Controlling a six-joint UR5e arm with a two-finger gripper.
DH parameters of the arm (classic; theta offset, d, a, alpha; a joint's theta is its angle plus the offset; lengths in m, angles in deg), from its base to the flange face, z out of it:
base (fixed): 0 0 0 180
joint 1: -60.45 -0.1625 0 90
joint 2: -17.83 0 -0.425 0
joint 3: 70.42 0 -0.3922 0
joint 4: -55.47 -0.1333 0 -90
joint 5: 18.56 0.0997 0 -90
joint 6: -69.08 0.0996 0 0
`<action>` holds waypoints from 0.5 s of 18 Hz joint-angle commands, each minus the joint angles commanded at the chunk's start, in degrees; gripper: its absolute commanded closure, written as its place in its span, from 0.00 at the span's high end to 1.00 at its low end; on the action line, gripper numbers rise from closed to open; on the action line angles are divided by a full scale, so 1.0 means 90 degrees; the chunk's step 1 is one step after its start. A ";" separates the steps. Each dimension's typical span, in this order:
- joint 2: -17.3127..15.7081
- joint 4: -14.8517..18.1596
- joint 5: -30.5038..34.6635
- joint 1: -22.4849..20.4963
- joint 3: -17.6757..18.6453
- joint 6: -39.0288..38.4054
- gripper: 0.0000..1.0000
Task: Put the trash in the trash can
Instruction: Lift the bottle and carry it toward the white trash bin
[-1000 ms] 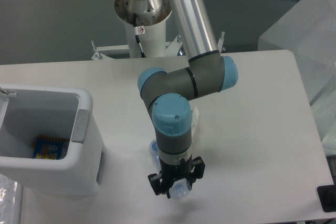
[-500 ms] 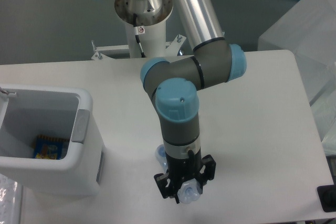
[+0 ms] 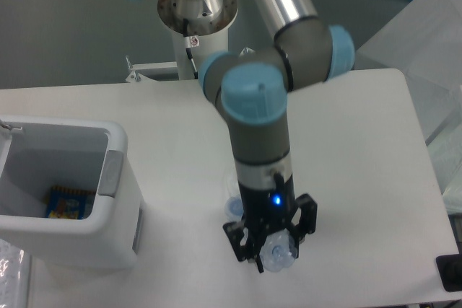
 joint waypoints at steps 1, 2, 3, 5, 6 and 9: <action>-0.0118 0.0000 -0.0118 0.0000 0.0000 0.0019 0.64; -0.0196 0.0000 -0.0158 0.0019 -0.0010 0.0058 0.64; -0.0274 -0.0010 -0.0158 0.0029 -0.0039 0.0068 0.64; -0.0363 -0.0175 -0.0168 0.0077 -0.0097 0.0117 0.64; -0.0402 -0.0253 -0.0177 0.0116 -0.0088 0.0127 0.64; -0.0578 -0.0410 -0.0313 0.0243 -0.0098 0.0166 0.64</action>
